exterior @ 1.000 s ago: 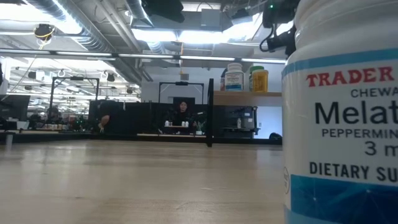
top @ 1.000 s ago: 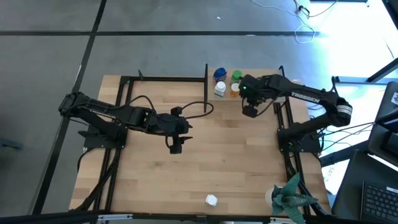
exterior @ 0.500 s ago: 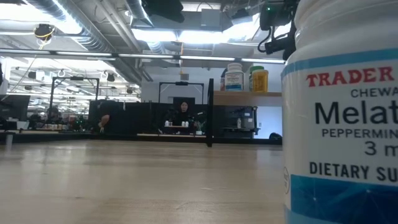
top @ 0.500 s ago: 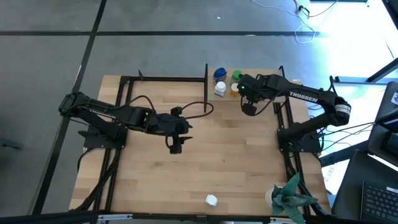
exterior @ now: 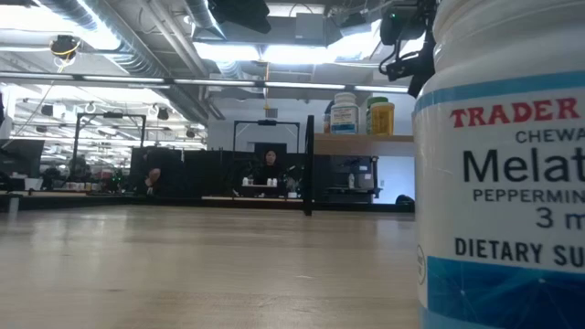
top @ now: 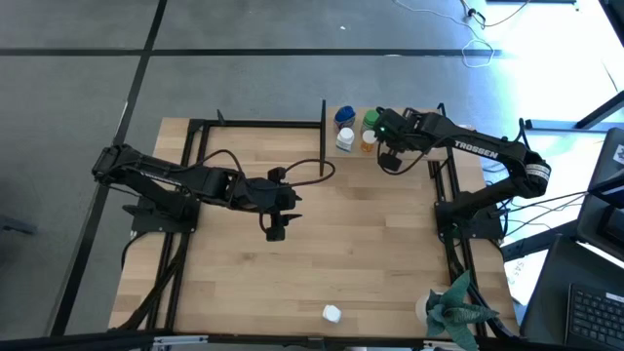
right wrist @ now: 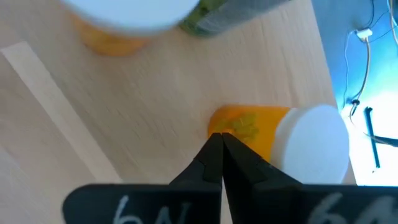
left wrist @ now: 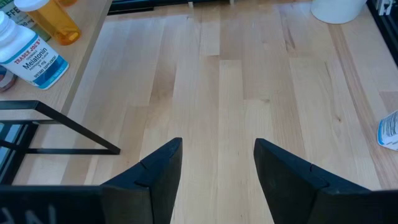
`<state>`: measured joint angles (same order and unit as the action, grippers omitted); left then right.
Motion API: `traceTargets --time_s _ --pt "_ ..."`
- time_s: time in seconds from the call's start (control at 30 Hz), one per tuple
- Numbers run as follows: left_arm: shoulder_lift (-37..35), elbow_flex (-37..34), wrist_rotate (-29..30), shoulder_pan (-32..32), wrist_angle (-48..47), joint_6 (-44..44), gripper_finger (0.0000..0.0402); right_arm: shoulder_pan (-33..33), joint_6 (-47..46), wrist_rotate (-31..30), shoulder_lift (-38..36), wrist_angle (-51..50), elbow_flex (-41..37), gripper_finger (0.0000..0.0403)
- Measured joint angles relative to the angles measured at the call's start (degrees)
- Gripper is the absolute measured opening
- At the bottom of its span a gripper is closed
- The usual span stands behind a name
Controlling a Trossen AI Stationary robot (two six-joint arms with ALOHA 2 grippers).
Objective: Pick and place medicine bottles onto shelf by color
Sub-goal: Adjust the orange medicine bottle on the shelf, then put the white medicine bottle on the shelf
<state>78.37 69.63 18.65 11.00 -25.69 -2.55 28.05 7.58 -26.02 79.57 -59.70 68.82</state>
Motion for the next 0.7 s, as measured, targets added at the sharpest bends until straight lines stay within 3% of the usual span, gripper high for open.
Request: traceTargets --time_s 0.47,0.7 --pt "0.0 0.0 0.0 0.0 0.0 -0.5 0.0193 -0.8 2.3 -4.3 -0.4 1.8 0.0 0.0005" --pt "0.0 0.0 -0.3 1.4 -0.3 1.3 0.0193 -10.7 1.3 -1.3 -5.8 1.6 0.9 0.0005"
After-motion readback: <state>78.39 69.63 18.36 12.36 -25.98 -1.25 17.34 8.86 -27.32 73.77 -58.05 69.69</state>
